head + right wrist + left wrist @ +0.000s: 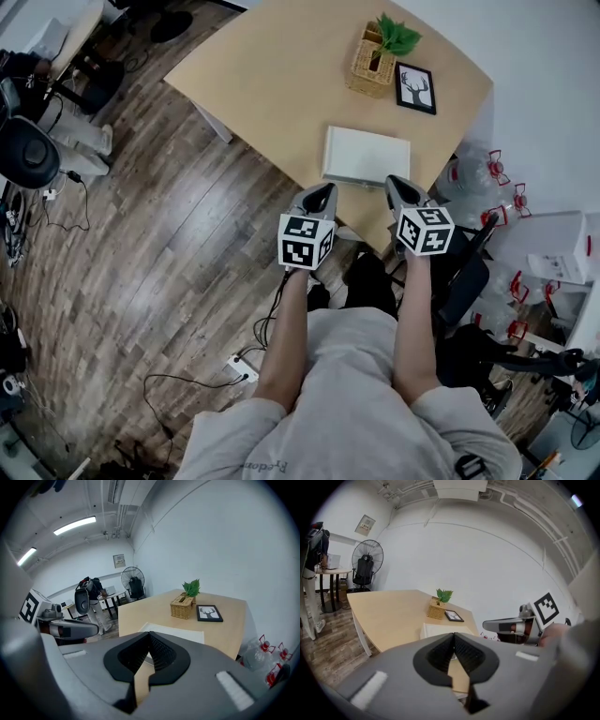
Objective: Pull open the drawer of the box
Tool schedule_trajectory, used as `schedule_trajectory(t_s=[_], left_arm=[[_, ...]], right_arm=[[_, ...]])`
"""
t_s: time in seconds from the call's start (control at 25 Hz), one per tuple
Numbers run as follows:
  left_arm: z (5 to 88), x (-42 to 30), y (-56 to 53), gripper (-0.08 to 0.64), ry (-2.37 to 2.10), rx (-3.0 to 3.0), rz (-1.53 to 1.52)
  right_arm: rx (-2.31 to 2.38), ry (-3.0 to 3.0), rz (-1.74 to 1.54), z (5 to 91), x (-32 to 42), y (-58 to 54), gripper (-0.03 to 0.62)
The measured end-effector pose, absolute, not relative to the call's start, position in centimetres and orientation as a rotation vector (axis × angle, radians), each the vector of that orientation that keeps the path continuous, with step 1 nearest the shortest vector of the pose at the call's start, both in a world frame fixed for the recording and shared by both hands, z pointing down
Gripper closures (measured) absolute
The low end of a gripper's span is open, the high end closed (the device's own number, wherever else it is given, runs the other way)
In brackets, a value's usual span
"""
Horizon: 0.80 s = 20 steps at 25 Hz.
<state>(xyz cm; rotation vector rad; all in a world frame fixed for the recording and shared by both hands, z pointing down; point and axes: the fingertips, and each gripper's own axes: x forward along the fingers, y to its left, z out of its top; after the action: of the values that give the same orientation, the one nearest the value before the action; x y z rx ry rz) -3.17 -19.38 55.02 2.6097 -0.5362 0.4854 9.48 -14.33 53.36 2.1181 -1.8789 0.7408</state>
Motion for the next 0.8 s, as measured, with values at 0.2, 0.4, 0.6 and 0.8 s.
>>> schedule_trajectory(t_s=[0.2, 0.4, 0.6, 0.8], left_arm=[[56.1, -2.4, -18.7, 0.506, -0.529, 2.622, 0.537], [57.2, -2.0, -18.9, 0.506, -0.557, 2.602, 0.567], [59.0, 0.0, -18.8, 0.506, -0.565, 2.568, 0.631], [62.3, 2.1, -17.7, 0.506, -0.549, 2.514, 0.731]], right_arm=[[2.081, -1.905, 0.758, 54.4, 9.7, -15.8, 0.591], [2.026, -1.910, 0.753, 55.5, 10.0, -16.4, 0.591], [2.015, -1.890, 0.795, 56.7, 12.4, -16.3, 0.591], [1.832, -1.883, 0.807, 59.9, 13.2, -16.5, 0.591]])
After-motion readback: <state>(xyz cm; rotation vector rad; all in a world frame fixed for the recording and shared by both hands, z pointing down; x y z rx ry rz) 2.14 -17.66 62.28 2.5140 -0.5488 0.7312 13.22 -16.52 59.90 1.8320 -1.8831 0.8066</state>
